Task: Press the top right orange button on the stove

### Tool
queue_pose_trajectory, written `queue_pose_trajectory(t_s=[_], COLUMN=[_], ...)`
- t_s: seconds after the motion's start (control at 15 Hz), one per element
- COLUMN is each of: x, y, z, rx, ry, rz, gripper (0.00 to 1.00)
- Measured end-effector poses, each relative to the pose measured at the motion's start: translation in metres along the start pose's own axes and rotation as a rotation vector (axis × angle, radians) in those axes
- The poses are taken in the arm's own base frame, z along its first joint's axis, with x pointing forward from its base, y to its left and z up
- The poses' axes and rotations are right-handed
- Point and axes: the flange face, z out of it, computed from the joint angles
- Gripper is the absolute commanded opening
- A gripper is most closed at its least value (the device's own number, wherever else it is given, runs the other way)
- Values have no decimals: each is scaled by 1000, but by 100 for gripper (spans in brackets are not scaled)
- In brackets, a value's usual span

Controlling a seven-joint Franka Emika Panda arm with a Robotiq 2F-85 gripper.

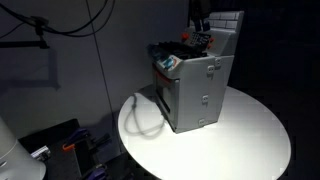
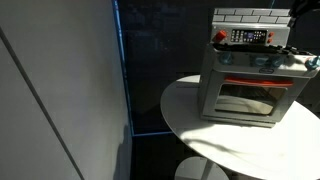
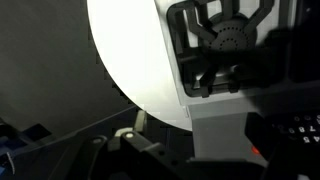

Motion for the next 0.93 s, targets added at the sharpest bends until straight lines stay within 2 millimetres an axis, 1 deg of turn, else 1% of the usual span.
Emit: queue_pose_trajectory(t_s=[0.53,0.93], x=[7,14], y=[-19,-23], z=[28,38], rx=[11,11], ry=[58,64], rz=[36,54], gripper=[100,100])
